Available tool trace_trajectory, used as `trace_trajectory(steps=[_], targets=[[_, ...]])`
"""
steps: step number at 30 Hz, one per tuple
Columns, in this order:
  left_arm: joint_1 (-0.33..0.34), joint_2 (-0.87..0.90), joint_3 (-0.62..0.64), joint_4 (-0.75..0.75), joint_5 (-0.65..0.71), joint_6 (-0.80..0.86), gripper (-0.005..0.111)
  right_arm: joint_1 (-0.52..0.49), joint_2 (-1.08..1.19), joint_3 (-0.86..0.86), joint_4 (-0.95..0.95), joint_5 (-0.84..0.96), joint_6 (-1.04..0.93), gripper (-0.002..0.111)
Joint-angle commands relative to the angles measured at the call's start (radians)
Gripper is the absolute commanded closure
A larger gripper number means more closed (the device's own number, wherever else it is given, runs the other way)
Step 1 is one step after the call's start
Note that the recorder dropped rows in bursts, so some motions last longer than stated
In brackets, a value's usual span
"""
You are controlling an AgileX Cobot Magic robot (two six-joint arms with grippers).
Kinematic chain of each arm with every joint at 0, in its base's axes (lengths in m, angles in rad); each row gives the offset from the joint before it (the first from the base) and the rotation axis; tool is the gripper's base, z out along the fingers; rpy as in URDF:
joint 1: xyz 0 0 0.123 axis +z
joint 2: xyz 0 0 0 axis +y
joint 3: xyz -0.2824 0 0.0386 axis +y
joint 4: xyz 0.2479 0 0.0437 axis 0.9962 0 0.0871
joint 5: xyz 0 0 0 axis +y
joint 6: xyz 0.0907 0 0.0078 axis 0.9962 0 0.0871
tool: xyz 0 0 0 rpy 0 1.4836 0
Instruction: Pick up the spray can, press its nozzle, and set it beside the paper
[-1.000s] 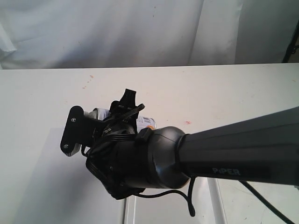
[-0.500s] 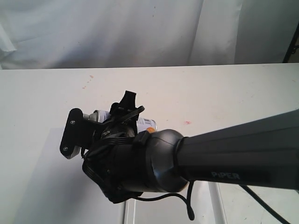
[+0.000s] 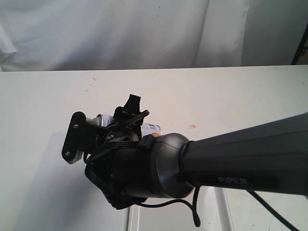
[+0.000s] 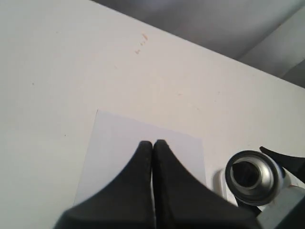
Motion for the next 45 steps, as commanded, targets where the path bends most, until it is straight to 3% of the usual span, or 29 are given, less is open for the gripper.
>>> trace_trajectory(steps=[1,26,38,45], targets=[[-0.006,0.107,-0.056,0.0,0.009,-0.004,0.107,0.003,-0.011,-0.013,-0.023,0.012,-0.003,0.108],[-0.006,0.145,-0.096,0.011,-0.052,0.0,0.107,0.003,-0.011,-0.013,0.021,0.001,-0.004,0.108],[-0.006,0.562,-0.487,0.04,0.266,0.164,0.107,0.003,-0.011,-0.013,0.025,0.004,-0.014,0.108],[0.003,0.786,-0.656,-0.157,0.476,0.439,0.107,0.003,-0.011,-0.013,0.039,0.001,-0.031,0.108]])
